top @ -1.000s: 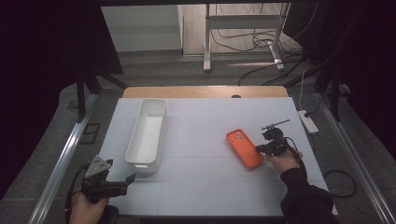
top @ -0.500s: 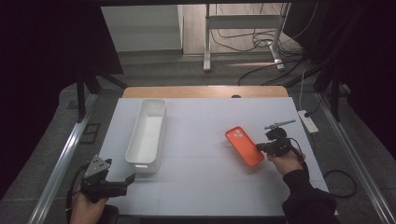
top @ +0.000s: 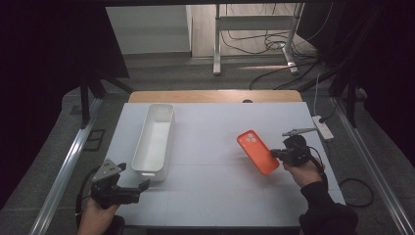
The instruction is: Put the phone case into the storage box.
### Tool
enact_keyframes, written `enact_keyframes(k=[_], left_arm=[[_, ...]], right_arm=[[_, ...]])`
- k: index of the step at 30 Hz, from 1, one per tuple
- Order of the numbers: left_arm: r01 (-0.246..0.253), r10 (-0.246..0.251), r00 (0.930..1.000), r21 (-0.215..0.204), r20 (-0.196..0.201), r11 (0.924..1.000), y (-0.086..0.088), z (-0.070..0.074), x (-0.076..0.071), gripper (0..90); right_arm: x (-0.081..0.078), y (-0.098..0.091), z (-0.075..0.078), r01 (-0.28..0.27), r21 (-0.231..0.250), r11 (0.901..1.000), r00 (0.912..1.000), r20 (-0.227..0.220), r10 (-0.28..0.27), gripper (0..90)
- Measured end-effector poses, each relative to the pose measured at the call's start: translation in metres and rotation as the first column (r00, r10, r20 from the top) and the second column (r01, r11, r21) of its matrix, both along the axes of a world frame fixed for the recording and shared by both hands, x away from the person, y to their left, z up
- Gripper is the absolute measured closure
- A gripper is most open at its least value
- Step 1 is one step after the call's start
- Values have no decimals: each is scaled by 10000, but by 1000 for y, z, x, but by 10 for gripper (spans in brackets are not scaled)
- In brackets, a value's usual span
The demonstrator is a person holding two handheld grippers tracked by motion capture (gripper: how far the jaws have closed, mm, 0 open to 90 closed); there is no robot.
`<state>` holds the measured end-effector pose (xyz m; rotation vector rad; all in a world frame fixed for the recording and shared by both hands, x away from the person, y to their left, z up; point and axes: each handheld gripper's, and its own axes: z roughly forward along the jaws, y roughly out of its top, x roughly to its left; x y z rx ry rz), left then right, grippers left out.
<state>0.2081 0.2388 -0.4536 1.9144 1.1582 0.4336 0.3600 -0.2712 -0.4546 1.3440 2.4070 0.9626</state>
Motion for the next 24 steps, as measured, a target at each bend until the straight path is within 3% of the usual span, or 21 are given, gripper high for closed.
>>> enact_keyframes(k=[6, 12, 16, 20, 24], left_arm=[[596, -594, 9982, -235, 97, 9979, -15, 7, 10, 0], [1103, -1100, 9939, -306, 89, 9934, -30, 10, 20, 0], [1423, -1421, 9898, -182, 120, 9897, -40, 12, 25, 0], [1690, -1689, 9856, -355, 73, 9850, -49, 14, 31, 0], [2116, -2119, 9772, -262, -115, 9770, -60, 14, 39, 0]], right_arm=[[-7, -3, 5, -116, 100, 9999, 9996, 262, 113, 893], [-12, -4, 6, -252, 195, 9995, 9996, 153, 249, 893], [-18, -3, 7, -374, 197, 9991, 9992, 162, 370, 893], [-22, -2, 9, -450, 265, 9986, 9987, 257, 443, 893], [-26, -1, 11, -410, 327, 9986, 9987, 332, 399, 892]])
